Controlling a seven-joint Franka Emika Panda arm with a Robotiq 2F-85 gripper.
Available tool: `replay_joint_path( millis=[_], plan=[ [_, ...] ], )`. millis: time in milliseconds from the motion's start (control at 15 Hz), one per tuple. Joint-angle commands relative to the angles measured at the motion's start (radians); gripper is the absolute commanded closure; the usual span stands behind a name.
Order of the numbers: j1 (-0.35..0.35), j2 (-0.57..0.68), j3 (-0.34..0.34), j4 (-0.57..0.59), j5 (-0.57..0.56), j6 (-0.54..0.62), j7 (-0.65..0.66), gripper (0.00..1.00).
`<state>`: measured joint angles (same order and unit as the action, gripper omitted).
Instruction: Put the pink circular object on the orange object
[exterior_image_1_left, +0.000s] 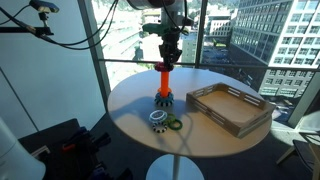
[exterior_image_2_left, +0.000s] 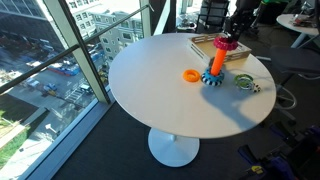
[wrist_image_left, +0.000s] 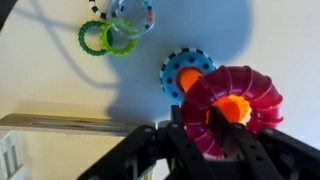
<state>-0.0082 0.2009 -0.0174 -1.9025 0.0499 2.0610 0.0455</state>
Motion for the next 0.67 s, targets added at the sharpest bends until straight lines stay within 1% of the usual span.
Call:
replay_joint_path(
  millis=[0,200,333,600],
  plan=[
    [-0.002,0.012,0.003,0.030,0.005,-0.015,-0.007,0.38],
    [-0.003,0.009,0.003,0.027,0.005,-0.014,-0.007,0.14],
    [-0.004,0.007,0.003,0.026,0.006,-0.014,-0.008,0.01],
    [-0.006,0.002,0.001,0.023,0.007,-0.015,-0.010,0.00]
  ],
)
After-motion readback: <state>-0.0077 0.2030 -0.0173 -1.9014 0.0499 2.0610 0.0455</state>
